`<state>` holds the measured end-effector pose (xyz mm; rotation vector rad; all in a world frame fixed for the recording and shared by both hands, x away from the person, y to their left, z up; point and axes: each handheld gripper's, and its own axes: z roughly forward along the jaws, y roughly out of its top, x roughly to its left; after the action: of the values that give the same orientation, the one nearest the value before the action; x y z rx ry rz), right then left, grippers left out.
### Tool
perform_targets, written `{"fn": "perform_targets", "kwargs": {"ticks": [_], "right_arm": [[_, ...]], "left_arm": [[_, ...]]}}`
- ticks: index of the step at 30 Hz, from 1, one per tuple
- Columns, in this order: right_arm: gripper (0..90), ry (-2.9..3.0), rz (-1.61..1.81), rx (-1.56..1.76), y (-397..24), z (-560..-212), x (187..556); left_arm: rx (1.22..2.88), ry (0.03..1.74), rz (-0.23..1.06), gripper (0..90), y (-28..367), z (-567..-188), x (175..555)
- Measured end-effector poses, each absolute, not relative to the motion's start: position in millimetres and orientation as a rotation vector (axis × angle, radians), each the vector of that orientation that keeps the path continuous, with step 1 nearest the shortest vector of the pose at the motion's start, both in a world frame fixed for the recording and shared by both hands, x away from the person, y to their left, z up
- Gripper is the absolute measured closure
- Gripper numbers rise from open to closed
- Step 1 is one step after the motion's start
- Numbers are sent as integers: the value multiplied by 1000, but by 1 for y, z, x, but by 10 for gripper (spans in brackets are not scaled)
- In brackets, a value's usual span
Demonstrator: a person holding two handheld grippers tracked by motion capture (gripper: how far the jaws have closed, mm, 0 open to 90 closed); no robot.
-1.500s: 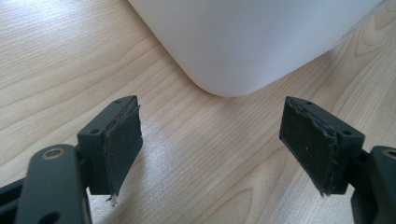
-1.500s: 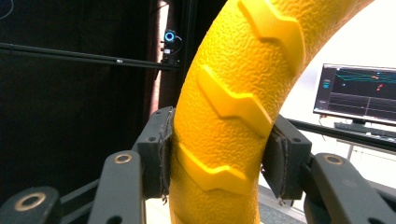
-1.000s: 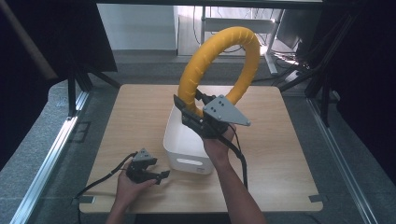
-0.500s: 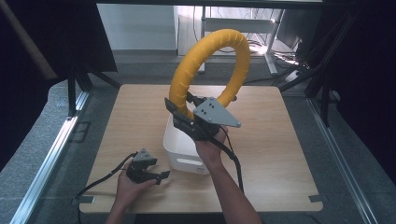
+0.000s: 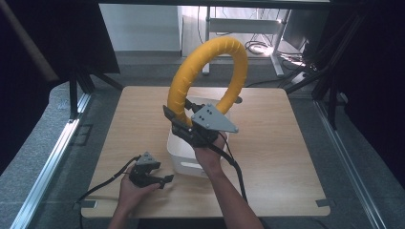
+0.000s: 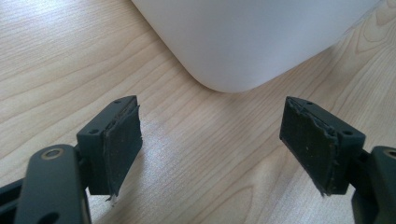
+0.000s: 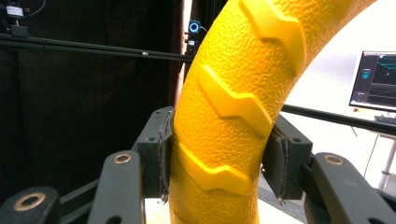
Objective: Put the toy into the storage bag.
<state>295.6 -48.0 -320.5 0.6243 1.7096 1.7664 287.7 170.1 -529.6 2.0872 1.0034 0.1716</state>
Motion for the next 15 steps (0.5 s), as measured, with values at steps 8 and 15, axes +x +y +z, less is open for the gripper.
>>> {"fn": "perform_targets", "kwargs": {"ticks": [8,15], "right_arm": [[497,1718,1776,636,-44,-327,294],[497,1725,1765,647,-39,-337,291]], "left_arm": [[2089,1004,170,211,170,-530,288],[2087,1004,169,211,170,-529,288]]}}
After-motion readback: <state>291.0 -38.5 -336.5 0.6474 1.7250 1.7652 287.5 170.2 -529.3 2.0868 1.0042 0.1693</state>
